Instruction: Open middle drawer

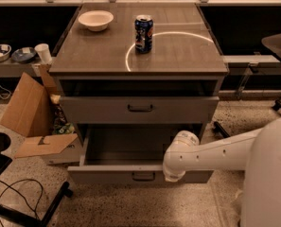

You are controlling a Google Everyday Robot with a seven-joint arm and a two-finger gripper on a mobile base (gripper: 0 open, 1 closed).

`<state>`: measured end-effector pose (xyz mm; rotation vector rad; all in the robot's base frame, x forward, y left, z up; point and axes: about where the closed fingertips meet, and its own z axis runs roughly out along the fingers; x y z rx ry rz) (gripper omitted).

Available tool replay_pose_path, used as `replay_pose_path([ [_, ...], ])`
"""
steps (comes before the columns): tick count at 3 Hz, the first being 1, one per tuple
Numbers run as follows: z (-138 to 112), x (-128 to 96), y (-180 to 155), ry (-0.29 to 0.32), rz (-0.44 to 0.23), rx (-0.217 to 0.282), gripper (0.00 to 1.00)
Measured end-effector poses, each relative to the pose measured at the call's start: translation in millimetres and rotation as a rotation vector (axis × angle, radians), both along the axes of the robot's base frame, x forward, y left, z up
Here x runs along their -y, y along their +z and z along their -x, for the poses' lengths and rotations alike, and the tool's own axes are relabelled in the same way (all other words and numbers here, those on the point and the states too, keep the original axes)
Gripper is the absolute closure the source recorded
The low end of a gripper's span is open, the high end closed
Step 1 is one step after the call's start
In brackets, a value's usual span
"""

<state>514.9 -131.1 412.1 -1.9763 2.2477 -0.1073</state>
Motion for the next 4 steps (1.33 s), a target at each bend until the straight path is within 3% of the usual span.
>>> replay_pose_path([
  [1, 30.1, 6.8, 5.1, -0.025, 0.019, -0.023, 0.92],
  [2, 30.1, 6.8, 9.5, -0.025, 0.019, -0.023, 1.00],
  [4, 55.5, 15.8, 13.7, -0.075, 0.029, -0.053, 1.00],
])
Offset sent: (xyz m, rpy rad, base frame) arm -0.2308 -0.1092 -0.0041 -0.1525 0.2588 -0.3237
